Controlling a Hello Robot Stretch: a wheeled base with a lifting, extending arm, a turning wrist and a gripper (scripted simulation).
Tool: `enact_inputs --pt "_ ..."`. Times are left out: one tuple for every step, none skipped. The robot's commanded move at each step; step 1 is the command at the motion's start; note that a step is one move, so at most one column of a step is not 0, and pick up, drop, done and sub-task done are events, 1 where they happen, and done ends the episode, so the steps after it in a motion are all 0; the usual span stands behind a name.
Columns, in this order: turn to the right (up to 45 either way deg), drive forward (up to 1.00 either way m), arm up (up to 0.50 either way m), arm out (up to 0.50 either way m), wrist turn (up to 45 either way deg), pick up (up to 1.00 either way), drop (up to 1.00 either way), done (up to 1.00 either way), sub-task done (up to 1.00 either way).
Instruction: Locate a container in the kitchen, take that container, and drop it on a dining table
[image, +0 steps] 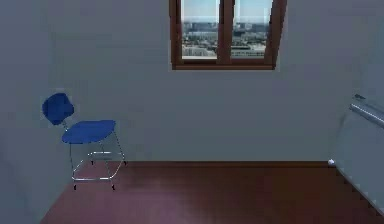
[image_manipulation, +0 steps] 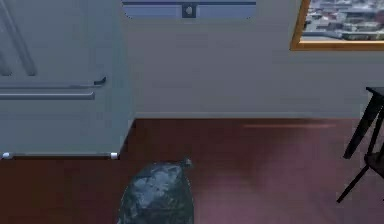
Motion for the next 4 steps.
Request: enact_inputs --pt "45.0 0.0 0.0 0.0 0.0 0.0 0.0 0.0 0.0" --pt "45.0 0.0 0.0 0.0 0.0 0.0 0.0 0.0 0.0" --pt "33.0 0.0 0.0 0.0 0.0 0.0 0.0 0.0 0.0" --pt "3.0 0.0 0.0 0.0 0.0 0.0 0.0 0.0 0.0"
